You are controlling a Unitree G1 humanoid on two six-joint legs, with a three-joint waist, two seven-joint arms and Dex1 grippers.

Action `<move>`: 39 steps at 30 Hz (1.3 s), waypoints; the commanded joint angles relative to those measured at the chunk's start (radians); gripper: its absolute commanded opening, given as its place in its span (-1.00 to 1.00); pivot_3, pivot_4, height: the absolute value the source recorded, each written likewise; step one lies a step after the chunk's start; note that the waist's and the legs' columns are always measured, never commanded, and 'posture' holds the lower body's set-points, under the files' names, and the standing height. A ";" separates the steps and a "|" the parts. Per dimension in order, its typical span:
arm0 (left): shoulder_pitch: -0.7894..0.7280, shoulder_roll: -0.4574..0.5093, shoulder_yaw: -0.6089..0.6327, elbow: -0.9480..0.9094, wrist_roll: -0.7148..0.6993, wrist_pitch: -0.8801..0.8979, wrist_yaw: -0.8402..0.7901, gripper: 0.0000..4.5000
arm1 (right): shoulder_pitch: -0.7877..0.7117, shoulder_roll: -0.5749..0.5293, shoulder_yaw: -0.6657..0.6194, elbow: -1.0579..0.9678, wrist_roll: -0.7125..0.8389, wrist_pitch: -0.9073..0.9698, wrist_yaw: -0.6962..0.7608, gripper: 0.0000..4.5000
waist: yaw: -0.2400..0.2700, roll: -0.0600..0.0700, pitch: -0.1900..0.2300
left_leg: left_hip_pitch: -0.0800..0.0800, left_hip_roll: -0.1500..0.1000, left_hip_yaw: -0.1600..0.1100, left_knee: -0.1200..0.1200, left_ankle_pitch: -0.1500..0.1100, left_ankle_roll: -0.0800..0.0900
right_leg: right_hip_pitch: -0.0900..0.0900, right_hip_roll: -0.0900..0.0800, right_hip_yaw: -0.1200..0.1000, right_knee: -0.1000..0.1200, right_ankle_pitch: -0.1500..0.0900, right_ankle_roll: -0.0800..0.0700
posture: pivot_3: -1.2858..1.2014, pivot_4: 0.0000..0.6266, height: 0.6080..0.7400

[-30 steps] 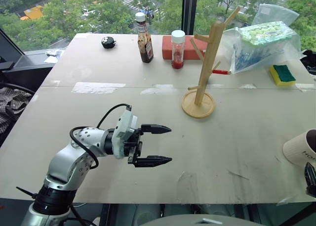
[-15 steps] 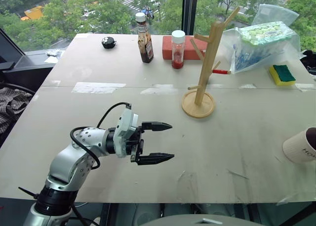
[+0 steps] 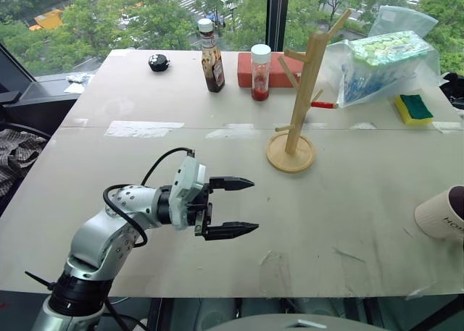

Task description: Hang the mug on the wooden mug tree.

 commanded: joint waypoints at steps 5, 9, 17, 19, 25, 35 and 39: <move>-0.031 0.010 0.014 -0.046 -0.027 0.007 0.002 1.00 | -0.152 -0.089 -0.010 0.247 -0.039 -0.104 0.092 -0.52 | -0.001 0.000 0.000 | 0.001 0.000 0.001 0.000 0.000 0.000 | 0.000 0.001 0.001 0.000 0.000 0.000 | 0.03 -0.52 1.00; -0.047 0.003 0.017 -0.043 -0.039 0.012 0.006 1.00 | -0.192 -0.113 -0.001 0.329 -0.050 -0.157 0.150 -0.98 | 0.000 0.000 0.000 | 0.001 0.000 0.001 0.000 0.000 0.000 | 0.001 0.002 0.001 0.000 0.000 0.000 | 0.03 -0.52 1.00; -0.042 -0.022 0.031 -0.042 -0.040 0.001 0.040 1.00 | -0.189 -0.168 0.038 0.343 -0.108 -0.299 0.261 -0.98 | -0.001 0.000 0.000 | 0.002 0.000 0.002 0.001 0.000 0.000 | 0.001 0.001 0.003 0.000 0.001 0.002 | 0.03 -0.52 1.00; -0.041 -0.061 0.050 -0.035 -0.016 -0.025 0.103 1.00 | -0.188 -0.210 0.076 0.253 -0.105 -0.314 0.327 -0.98 | -0.002 0.000 0.000 | 0.002 0.000 0.002 0.001 0.000 0.000 | 0.001 0.001 0.003 0.000 0.001 0.002 | 0.03 -0.52 1.00; -0.018 -0.142 0.121 0.054 -0.019 -0.114 0.114 1.00 | -0.247 -0.430 0.187 0.033 -0.027 -0.210 0.566 -0.98 | -0.005 0.004 0.002 | 0.004 -0.001 0.001 0.001 0.000 0.000 | 0.001 0.006 0.011 0.002 0.002 0.004 | 0.03 -0.52 1.00; 0.033 -0.038 0.216 0.108 -0.145 -0.033 -0.029 1.00 | -0.809 -0.635 0.478 0.159 -0.031 -0.016 0.705 -0.98 | -0.002 0.000 0.005 | 0.002 0.000 0.000 0.004 0.000 0.000 | -0.001 0.008 0.013 -0.001 0.003 0.004 | 0.03 -0.52 1.00; 0.048 -0.035 0.251 0.075 -0.174 -0.011 0.009 1.00 | -0.999 -0.616 0.579 0.241 -0.058 0.021 0.748 -0.98 | 0.002 0.000 0.008 | -0.002 0.000 0.000 0.005 0.000 0.000 | -0.004 0.006 0.013 -0.001 0.003 0.004 | 0.03 -0.52 1.00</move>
